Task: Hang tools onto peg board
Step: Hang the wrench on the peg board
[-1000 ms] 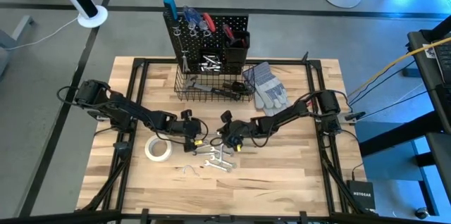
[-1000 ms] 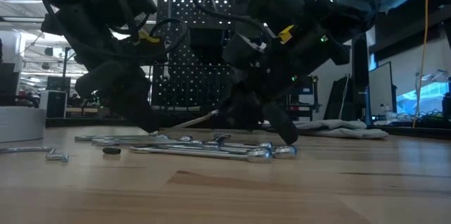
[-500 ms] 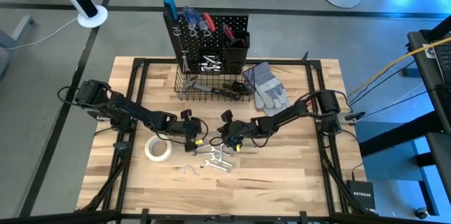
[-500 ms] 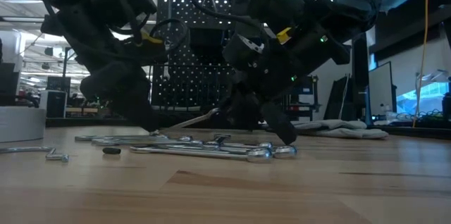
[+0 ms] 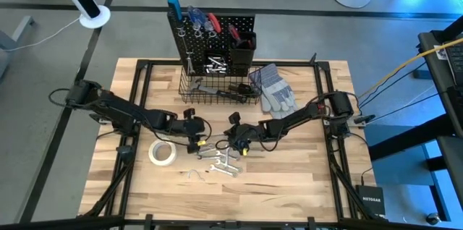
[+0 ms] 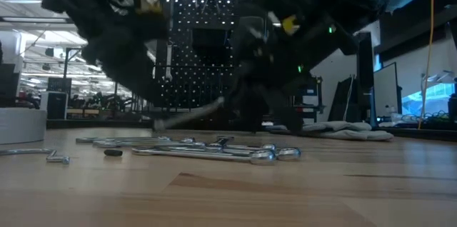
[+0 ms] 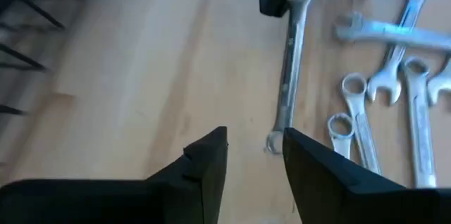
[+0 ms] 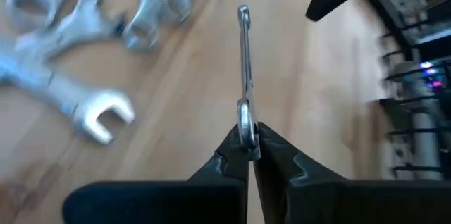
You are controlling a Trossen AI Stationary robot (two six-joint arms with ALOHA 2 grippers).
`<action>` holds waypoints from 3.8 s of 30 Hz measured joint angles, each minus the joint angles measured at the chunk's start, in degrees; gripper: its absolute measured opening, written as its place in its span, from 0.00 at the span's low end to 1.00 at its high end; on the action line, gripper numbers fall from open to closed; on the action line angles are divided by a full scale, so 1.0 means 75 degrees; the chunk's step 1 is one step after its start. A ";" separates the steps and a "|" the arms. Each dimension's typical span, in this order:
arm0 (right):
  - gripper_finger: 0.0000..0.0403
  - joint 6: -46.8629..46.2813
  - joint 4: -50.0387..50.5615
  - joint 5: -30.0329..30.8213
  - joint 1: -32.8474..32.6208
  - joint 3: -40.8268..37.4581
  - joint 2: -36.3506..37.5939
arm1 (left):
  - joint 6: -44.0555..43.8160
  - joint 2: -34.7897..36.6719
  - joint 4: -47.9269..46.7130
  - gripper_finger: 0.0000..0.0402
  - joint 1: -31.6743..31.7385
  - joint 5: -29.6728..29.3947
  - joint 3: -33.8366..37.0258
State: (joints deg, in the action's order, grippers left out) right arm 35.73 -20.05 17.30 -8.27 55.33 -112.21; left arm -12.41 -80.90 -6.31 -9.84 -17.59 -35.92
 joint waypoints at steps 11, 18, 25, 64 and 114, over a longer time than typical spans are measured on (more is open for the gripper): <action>0.03 -0.1896 0.0692 0.0118 0.0003 0.0012 0.1041 | 0.0115 0.1361 -0.0731 0.33 -0.0772 -0.1836 -0.0007; 0.03 -0.2696 0.1237 0.0291 0.0003 0.0015 0.1932 | 0.0381 0.1936 -0.0872 0.33 -0.1280 -0.2342 -0.0007; 0.03 -0.3145 0.1263 0.0291 0.0003 -0.0074 0.2453 | 0.0435 0.3061 -0.1014 0.33 -0.1537 -0.2636 0.0200; 0.03 -0.3542 -0.5383 -0.0992 0.0006 -0.0087 0.1624 | 0.2959 0.2038 0.8299 0.33 -0.0965 -0.1039 0.0992; 0.29 -0.3527 -0.2722 -0.1065 -0.0006 -0.0082 0.2605 | 0.2965 0.3644 0.0626 0.00 -0.0406 -0.1589 -0.1608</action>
State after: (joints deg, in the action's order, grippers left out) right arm 9.28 -40.47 9.31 -8.32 54.72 -92.67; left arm 9.82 -53.57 -1.62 -12.89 -29.51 -47.98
